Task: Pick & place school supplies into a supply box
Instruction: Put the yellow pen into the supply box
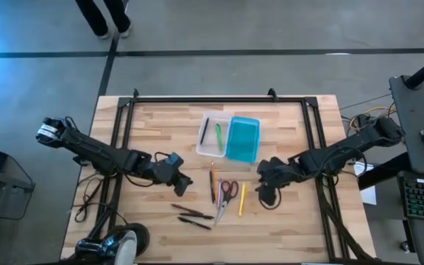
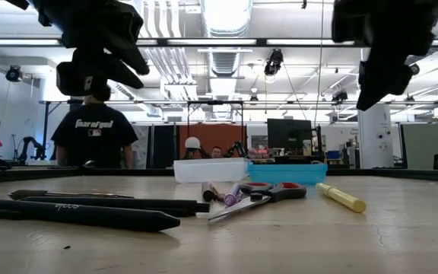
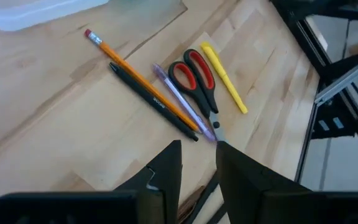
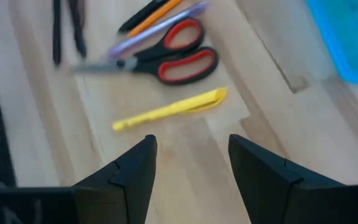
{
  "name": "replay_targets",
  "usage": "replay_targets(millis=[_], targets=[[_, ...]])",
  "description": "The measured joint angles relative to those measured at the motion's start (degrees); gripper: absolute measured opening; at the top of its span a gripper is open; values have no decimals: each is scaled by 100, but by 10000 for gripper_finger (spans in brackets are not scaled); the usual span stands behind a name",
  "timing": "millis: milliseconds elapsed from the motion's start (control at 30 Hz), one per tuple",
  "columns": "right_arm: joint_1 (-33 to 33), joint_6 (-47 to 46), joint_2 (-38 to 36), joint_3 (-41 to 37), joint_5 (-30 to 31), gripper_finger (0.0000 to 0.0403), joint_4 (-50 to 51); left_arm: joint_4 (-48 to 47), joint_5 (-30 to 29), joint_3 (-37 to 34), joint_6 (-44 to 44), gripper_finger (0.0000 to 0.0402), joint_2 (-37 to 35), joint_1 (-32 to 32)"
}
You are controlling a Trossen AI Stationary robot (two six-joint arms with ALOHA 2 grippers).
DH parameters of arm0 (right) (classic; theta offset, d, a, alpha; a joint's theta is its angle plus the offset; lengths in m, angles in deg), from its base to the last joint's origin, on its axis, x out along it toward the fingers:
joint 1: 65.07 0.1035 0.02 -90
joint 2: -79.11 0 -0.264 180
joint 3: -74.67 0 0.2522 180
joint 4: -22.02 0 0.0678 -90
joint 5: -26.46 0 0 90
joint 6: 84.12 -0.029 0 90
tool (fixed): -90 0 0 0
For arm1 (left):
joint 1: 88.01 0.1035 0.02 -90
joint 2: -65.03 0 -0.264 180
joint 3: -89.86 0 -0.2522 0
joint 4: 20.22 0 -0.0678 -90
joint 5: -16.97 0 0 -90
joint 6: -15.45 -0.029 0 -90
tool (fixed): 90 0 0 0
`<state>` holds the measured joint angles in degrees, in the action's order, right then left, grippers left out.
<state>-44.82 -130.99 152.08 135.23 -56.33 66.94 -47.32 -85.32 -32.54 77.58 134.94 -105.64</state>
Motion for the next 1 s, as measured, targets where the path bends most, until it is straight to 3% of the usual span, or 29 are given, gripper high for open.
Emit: replay_targets(millis=[100,267,400,667,867,1000], targets=[[89,641,0,-39,23,189,6,59,7,0,501,83,0,-10],[87,501,0,-54,-26,178,-58,155,20,0,1197,83,2,-11],[-24,696,0,-83,-677,176,-376,171,-39,0,1434,83,2,-11],[51,676,205,135,-879,175,-801,92,-231,0,498,83,2,-11],[58,608,1338,895,-1369,175,-679,-204,-5,-2,140,83,2,-39],[239,708,2133,1722,-1448,175,228,-464,33,-4,-98,83,2,-146]])
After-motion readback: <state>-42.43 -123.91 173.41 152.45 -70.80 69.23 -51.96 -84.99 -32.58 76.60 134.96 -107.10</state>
